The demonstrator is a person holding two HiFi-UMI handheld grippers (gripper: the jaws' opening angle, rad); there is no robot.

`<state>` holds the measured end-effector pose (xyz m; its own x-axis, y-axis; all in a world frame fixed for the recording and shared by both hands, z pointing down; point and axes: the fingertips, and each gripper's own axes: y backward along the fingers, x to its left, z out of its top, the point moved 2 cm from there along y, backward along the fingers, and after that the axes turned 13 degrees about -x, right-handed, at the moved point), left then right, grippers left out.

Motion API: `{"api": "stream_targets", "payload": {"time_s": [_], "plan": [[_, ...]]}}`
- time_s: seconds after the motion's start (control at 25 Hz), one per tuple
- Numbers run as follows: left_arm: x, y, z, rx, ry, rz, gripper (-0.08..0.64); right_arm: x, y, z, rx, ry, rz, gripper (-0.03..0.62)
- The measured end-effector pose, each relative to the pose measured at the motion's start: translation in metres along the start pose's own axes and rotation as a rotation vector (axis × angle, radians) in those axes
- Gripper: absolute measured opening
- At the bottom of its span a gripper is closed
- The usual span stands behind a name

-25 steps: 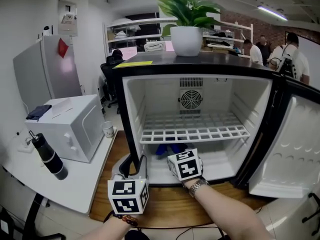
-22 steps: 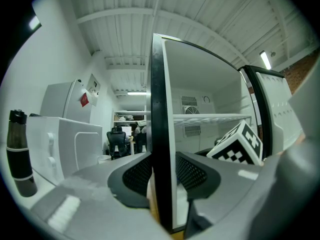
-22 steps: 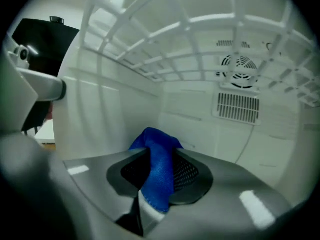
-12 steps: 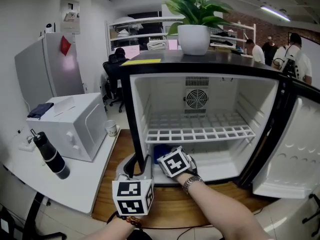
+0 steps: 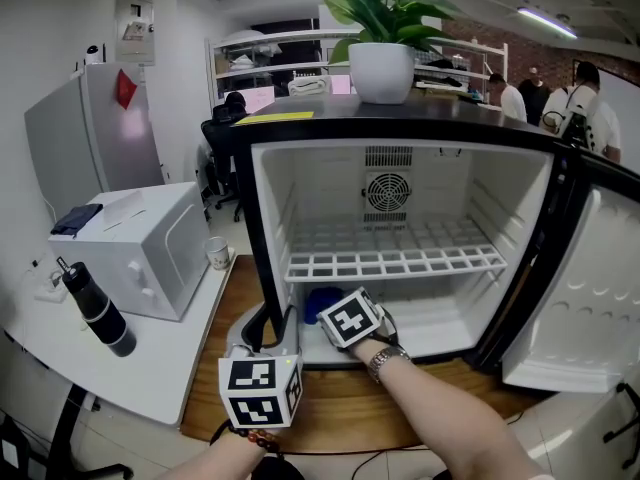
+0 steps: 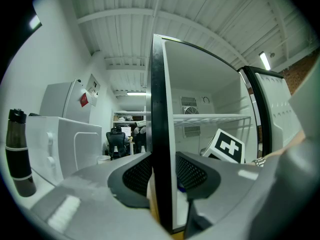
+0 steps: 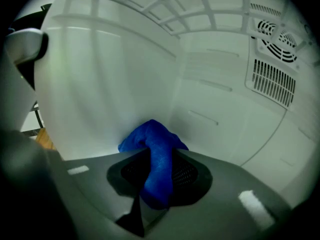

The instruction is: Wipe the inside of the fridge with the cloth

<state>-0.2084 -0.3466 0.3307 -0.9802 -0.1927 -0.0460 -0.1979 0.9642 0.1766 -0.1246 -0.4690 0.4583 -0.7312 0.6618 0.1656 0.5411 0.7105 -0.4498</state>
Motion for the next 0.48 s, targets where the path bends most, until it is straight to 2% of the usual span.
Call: {"api": "stream_targets", "payload": {"time_s": [0.32, 0.48], "plan": [[0.0, 0.0, 0.001, -0.002, 0.003, 0.002, 0.14, -0.028, 0.015, -0.012, 0.014, -0.021, -0.065, 0.095], [0.0, 0.0, 0.001, -0.001, 0.004, 0.004, 0.14, -0.034, 0.02, -0.015, -0.009, -0.048, -0.047, 0.095]]}}
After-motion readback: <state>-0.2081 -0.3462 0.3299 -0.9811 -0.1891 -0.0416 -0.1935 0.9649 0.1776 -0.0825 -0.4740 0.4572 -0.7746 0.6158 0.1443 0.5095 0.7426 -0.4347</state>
